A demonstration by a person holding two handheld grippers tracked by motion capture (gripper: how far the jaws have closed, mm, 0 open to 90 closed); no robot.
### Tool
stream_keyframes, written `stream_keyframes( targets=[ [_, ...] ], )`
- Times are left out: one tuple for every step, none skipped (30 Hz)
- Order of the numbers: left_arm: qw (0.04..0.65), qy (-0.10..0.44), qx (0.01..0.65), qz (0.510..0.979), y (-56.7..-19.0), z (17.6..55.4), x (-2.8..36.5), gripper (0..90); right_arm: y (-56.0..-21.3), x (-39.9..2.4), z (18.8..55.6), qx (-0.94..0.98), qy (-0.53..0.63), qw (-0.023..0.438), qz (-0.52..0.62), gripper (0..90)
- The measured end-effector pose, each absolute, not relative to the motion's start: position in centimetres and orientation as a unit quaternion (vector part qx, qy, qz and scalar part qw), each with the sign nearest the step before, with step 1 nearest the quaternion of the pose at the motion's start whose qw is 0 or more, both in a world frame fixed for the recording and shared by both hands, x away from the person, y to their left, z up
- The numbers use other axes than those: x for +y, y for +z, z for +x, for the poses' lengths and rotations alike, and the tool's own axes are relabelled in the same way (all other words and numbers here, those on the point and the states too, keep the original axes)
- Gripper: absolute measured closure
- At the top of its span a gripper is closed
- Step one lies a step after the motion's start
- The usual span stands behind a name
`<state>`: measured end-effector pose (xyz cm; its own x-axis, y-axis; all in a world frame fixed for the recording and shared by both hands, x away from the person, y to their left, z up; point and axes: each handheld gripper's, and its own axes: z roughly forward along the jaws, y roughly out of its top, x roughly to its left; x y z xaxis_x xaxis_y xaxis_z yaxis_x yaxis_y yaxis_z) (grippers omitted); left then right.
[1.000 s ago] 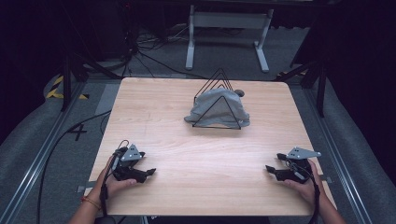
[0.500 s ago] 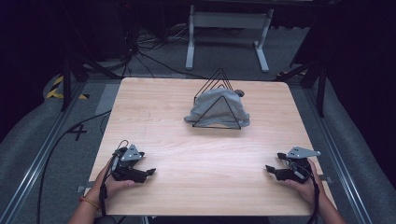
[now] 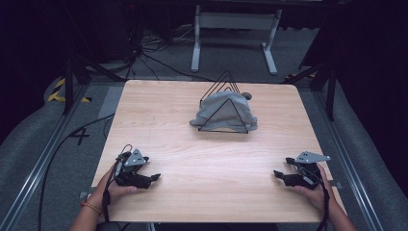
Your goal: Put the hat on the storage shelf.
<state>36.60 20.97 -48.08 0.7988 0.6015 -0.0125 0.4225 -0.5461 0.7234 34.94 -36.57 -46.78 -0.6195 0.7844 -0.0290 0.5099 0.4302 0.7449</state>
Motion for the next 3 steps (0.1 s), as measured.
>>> stream_keyframes(
  targets=[
    [0.375, 0.119, 0.294, 0.871, -48.08, 36.60, 20.97, 20.3, -46.77, -36.56, 34.94, 0.824, 0.362, 0.190, 0.393, 22.5],
    [0.375, 0.119, 0.294, 0.871, -48.08, 36.60, 20.97, 20.3, -46.77, -36.56, 34.94, 0.823, 0.362, 0.190, 0.394, 22.3],
    [0.375, 0.119, 0.294, 0.871, -48.08, 36.60, 20.97, 20.3, -46.77, -36.56, 34.94, 0.824, 0.361, 0.191, 0.394, 22.2]
  ],
)
